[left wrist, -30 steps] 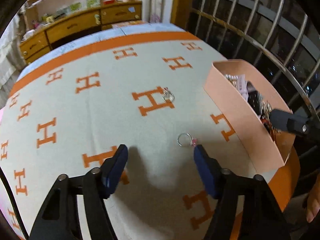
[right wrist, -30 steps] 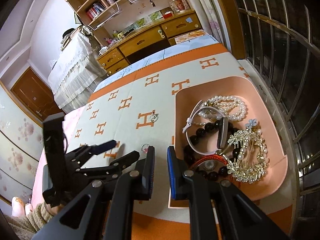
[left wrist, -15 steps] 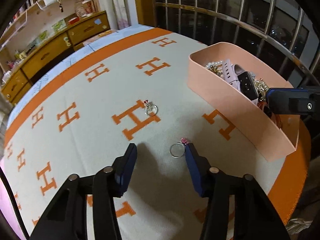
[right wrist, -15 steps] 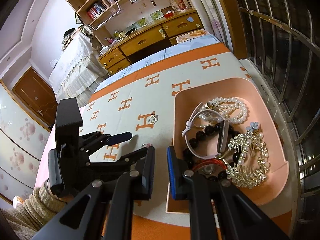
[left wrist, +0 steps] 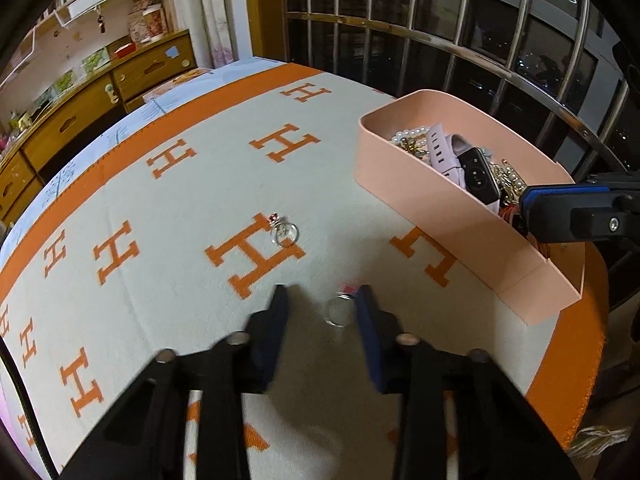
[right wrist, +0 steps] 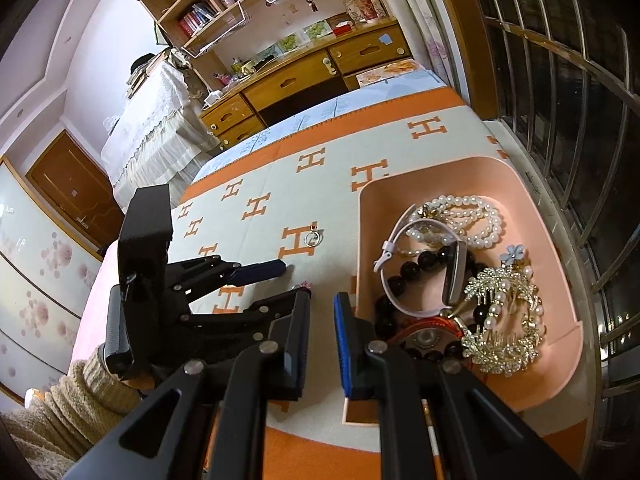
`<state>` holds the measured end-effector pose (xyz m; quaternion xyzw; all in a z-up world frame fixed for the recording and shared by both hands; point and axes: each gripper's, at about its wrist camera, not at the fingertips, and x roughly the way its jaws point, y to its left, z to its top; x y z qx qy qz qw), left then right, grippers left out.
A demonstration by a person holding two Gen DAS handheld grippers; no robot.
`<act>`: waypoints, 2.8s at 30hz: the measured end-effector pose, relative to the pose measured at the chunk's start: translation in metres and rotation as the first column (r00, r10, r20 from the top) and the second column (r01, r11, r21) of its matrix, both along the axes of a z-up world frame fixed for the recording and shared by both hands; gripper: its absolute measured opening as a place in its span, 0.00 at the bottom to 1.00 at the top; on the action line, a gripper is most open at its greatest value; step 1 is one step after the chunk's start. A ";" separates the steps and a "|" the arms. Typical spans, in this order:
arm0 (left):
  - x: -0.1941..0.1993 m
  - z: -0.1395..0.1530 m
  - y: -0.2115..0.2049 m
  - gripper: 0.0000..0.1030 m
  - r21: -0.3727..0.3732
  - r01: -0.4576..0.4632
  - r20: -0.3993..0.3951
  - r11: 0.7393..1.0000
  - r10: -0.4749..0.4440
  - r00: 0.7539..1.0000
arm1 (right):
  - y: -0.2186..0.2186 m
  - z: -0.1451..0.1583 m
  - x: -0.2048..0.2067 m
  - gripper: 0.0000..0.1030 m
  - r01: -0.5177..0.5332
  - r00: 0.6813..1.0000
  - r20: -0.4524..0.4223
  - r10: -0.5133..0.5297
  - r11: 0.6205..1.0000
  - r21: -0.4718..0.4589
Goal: Organize jewelry
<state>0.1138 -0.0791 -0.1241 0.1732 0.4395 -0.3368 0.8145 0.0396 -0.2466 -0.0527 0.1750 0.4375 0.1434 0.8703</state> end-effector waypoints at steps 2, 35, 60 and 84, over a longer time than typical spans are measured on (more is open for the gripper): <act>-0.002 0.001 -0.002 0.13 0.006 0.011 0.002 1.000 -0.011 1.000 | 0.000 -0.001 0.001 0.12 0.002 1.000 -0.006 -0.002 1.000 0.001; -0.012 0.019 0.105 0.14 -0.193 -0.299 -0.101 0.935 0.284 0.953 | 0.101 -0.048 0.109 0.33 0.029 0.991 -0.117 -0.071 0.946 -0.323; -0.029 0.051 0.093 0.13 -0.225 -0.295 -0.087 0.928 0.283 0.955 | 0.078 0.006 0.044 0.15 -0.047 0.999 0.016 0.051 0.978 -0.205; -0.051 0.103 -0.078 0.43 -0.311 -0.117 -0.159 0.943 0.069 0.985 | -0.058 0.038 -0.034 0.17 0.112 0.993 0.042 -0.109 0.991 -0.077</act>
